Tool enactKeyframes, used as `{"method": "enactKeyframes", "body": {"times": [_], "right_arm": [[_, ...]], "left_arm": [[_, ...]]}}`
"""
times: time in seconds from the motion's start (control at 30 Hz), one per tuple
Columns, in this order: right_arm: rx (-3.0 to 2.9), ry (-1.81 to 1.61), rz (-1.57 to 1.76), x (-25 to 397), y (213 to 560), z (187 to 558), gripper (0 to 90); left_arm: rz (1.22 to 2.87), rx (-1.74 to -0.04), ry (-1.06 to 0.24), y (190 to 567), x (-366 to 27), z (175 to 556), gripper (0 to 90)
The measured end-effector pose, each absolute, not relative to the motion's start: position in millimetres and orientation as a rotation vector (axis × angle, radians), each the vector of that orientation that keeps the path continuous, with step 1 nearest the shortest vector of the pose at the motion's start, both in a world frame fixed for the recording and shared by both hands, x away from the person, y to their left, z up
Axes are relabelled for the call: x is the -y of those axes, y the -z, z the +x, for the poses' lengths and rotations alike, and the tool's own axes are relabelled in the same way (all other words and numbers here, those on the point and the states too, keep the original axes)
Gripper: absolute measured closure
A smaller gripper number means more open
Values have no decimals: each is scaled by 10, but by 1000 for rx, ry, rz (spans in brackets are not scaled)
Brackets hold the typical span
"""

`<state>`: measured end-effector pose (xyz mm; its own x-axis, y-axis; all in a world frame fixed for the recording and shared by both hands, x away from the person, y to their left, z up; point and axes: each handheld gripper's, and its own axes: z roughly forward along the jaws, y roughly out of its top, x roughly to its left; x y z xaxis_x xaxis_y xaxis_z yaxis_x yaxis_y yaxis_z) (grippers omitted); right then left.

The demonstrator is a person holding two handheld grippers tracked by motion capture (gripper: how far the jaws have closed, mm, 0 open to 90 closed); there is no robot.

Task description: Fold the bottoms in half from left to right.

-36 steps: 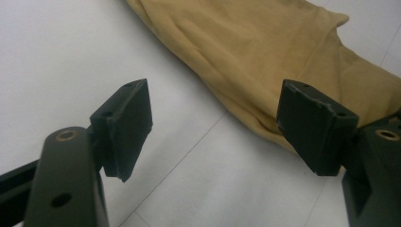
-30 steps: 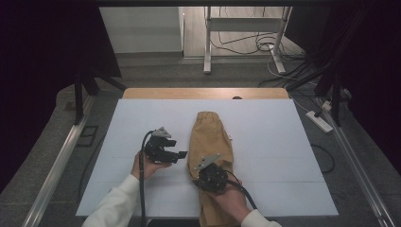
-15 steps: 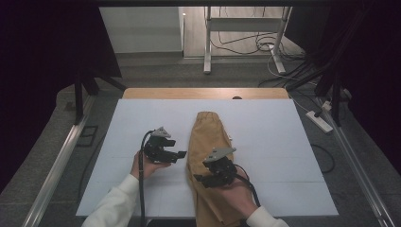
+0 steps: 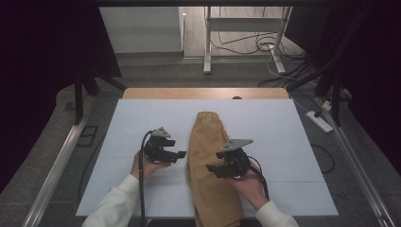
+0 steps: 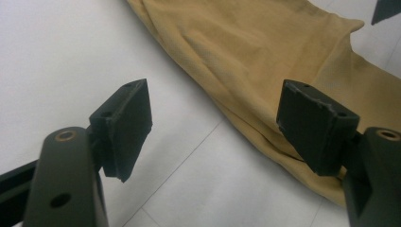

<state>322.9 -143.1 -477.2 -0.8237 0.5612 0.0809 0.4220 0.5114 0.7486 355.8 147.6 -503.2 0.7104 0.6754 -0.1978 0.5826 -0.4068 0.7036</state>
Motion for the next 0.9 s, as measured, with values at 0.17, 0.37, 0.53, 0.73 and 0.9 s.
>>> {"method": "enactKeyframes", "body": {"times": [0.17,0.37,0.53,0.73,0.9], "right_arm": [[-2576,-1206,863,1523,4797,3299,378],[-2567,-1197,884,1607,4839,3350,378],[-2555,-1188,910,1673,4856,3384,378],[-2553,-1160,921,1702,4891,3413,377],[-2540,-1121,958,1710,4915,3439,377]], "left_arm": [[2118,-955,-147,5036,-1484,3568,268],[2120,-951,-147,5035,-1481,3582,268],[2115,-950,-141,5040,-1486,3595,268],[2115,-957,-144,5046,-1496,3623,268],[2116,-957,-151,5032,-1496,3621,267]]}}
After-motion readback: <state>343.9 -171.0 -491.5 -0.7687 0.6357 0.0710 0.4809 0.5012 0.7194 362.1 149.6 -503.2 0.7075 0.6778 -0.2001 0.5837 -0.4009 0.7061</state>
